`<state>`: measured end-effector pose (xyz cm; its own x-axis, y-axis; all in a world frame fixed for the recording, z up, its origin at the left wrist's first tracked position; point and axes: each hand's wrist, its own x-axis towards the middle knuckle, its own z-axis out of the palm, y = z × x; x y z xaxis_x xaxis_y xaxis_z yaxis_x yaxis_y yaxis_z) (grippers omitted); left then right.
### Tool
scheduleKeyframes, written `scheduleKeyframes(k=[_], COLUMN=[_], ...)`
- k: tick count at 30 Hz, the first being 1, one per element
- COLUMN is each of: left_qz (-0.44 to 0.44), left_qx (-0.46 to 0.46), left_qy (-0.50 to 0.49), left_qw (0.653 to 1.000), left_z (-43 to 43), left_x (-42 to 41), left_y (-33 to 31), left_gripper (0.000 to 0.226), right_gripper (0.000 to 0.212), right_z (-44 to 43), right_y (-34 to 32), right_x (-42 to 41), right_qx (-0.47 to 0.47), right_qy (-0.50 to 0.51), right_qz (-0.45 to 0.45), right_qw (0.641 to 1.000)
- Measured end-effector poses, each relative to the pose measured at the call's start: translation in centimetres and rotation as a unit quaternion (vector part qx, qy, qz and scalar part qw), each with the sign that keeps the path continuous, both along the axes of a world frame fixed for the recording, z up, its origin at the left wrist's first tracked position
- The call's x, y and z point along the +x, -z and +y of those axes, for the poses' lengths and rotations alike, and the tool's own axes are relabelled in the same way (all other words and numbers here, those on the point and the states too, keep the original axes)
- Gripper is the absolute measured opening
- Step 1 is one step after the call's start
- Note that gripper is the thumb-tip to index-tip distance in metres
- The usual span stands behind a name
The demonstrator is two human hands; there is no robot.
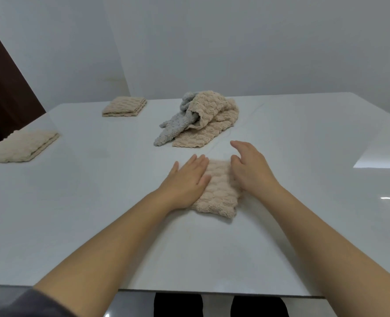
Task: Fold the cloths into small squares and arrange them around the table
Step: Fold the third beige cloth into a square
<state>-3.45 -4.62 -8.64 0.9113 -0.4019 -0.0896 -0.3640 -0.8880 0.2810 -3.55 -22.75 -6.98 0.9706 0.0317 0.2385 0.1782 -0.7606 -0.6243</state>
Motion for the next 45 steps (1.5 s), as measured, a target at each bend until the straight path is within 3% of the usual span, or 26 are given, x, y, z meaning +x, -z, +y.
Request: scheduleKeyframes(k=[3,5,9,11,13,20,24,27,32,45], left_qz=[-0.016,-0.024,-0.001,0.012,0.022,0.037,0.046,0.051,0.044,0.004], left_qx=[0.008,0.023,0.022,0.025,0.055,0.114,0.133,0.155,0.159,0.136], left_qy=[-0.071,-0.120,-0.151,-0.140,-0.128,-0.083,-0.074,-0.072,-0.067,-0.071], left_qw=[0.997,0.992,0.988,0.990,0.990,0.989,0.987,0.984,0.984,0.988], left_z=[0.5,0.6,0.3,0.4,1.1,0.9,0.5,0.5,0.4,0.5], left_x=[-0.9,-1.7,-1.8,-1.5,-2.1,-1.6,-1.2,-1.2,-1.4,-1.6], left_y=[0.2,0.5,0.3,-0.1,-0.6,-0.7,-0.7,-0.9,-1.1,-0.2], left_gripper=[0.057,0.057,0.059,0.059,0.059,0.060,0.062,0.061,0.062,0.064], right_gripper=[0.042,0.035,0.013,0.021,0.025,0.019,0.015,0.015,0.006,0.010], right_z=[-1.3,-1.6,-1.1,-1.2,-1.2,-1.1,-1.8,-1.0,-0.9,-2.0], right_y=[0.1,-0.1,-1.0,-1.3,-1.6,-2.1,-2.0,-1.8,-2.3,-2.0], right_x=[-1.3,-1.9,-2.9,-3.4,-4.0,-3.7,-3.7,-4.2,-3.8,-4.4], right_qx=[0.103,0.204,0.396,0.372,0.294,0.248,0.230,0.248,0.190,0.209], right_qy=[0.022,0.030,-0.016,-0.057,-0.114,-0.229,-0.239,-0.266,-0.235,-0.235], right_qz=[0.010,0.072,0.281,0.361,0.410,0.377,0.388,0.409,0.365,0.356], right_qw=[0.994,0.976,0.874,0.853,0.856,0.863,0.860,0.837,0.881,0.880])
